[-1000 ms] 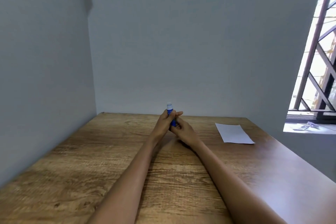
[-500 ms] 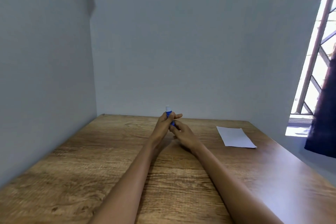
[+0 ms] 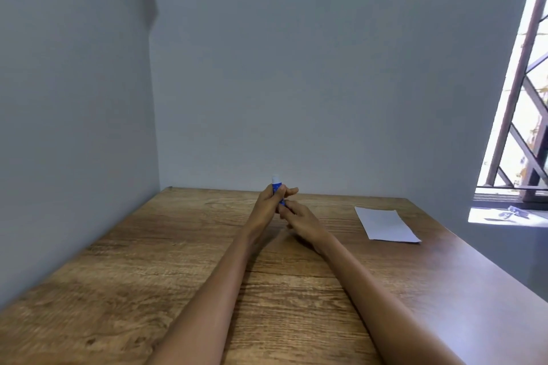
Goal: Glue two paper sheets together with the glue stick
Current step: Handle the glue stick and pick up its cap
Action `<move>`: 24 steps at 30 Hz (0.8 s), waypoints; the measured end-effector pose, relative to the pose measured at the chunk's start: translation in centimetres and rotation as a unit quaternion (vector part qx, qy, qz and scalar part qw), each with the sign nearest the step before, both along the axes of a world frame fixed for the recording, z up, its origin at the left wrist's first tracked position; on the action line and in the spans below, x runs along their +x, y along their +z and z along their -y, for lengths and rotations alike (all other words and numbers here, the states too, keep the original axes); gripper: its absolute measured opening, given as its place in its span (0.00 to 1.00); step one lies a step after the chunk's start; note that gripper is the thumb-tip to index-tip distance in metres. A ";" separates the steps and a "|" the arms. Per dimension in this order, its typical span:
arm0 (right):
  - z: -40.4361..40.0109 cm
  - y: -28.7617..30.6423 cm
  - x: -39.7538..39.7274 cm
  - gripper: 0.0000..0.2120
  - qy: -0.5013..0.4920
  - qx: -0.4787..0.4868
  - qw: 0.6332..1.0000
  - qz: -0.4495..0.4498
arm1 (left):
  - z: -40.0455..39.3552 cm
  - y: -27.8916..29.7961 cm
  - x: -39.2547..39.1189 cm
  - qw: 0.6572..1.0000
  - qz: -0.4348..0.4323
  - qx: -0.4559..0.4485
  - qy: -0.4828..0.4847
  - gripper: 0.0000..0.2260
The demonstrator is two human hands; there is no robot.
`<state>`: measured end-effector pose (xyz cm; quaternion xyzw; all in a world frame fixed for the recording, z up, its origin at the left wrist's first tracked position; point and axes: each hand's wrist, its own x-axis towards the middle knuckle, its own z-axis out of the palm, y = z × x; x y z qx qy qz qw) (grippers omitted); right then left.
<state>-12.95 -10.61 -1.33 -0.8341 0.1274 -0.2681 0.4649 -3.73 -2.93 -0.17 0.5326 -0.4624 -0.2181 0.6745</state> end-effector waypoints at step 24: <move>0.2 -0.3 0.4 0.10 -0.165 -0.072 0.984 0.014 | 0.5 -0.8 0.5 1.000 0.026 -0.004 0.012 0.15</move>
